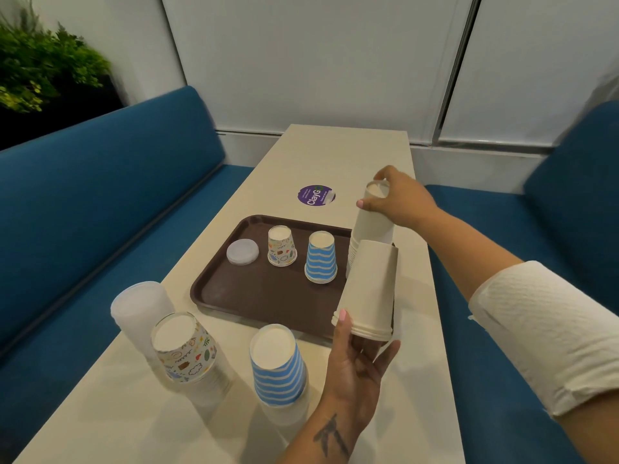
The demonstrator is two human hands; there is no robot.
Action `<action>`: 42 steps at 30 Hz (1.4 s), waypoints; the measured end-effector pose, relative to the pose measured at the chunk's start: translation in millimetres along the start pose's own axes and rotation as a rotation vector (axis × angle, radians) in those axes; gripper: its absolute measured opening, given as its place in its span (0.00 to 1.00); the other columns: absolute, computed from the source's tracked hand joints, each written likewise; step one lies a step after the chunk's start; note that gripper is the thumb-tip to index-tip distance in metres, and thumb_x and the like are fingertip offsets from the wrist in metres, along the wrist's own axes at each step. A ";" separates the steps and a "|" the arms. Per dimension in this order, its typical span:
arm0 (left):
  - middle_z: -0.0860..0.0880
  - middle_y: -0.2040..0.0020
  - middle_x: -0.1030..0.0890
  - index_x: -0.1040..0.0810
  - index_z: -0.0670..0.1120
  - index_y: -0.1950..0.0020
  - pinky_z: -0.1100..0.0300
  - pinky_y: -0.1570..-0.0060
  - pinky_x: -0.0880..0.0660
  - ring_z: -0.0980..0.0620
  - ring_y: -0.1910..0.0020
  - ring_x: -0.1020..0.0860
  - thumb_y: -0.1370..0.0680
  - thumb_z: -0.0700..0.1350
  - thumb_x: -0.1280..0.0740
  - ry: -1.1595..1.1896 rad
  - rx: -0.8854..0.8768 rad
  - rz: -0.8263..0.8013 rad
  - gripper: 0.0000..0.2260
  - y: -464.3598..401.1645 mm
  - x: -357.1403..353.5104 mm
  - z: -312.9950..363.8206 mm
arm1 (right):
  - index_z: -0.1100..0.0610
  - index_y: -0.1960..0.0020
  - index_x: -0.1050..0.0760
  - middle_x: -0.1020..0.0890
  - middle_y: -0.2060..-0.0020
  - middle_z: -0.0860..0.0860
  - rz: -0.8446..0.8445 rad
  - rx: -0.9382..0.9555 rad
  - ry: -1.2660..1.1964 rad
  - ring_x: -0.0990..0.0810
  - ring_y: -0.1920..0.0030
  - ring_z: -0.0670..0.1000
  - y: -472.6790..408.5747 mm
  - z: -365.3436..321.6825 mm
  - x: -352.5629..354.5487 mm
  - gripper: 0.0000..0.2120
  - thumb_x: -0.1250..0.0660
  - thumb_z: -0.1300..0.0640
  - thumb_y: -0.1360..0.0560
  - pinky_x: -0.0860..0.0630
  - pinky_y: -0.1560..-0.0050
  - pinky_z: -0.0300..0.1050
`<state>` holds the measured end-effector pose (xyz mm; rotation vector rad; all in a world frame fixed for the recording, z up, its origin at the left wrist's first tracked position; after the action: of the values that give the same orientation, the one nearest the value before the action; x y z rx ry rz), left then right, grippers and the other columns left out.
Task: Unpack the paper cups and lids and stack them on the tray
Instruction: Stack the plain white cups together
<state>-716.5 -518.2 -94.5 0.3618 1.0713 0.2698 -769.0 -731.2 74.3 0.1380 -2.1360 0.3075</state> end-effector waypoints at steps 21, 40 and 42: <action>0.41 0.45 0.18 0.18 0.47 0.43 0.46 0.48 0.21 0.47 0.54 0.18 0.52 0.62 0.18 -0.010 -0.090 -0.139 0.41 0.5 -36.4 7.0 | 0.52 0.39 0.26 0.22 0.45 0.49 -0.045 0.129 -0.235 0.25 0.48 0.49 67.7 -27.1 59.8 0.25 0.41 0.34 0.25 0.28 0.50 0.44; 0.40 0.43 0.18 0.23 0.45 0.36 0.48 0.53 0.19 0.43 0.44 0.21 0.46 0.63 0.20 0.009 -0.053 -0.188 0.43 30.2 -50.0 2.6 | 0.53 0.43 0.26 0.22 0.50 0.51 -0.289 0.003 -0.225 0.21 0.53 0.51 99.3 -29.4 37.0 0.23 0.29 0.40 0.30 0.23 0.58 0.43; 0.41 0.43 0.18 0.24 0.45 0.35 0.48 0.49 0.19 0.42 0.42 0.23 0.35 0.62 0.28 0.016 -0.057 -0.170 0.34 29.0 -48.8 4.9 | 0.53 0.42 0.27 0.22 0.49 0.51 -0.283 0.001 -0.216 0.21 0.51 0.53 97.2 -30.8 36.7 0.24 0.29 0.40 0.30 0.21 0.53 0.46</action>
<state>-735.5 -511.4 -41.2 0.2163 1.1008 0.1514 -785.4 -628.6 105.0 0.4879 -2.2918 0.1313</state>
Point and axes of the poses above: each hand's wrist, its own y-axis away from the middle knuckle, its own x-axis out of the back of the hand, z = x × y, the point moved 9 cm from there along -y, towards the middle knuckle
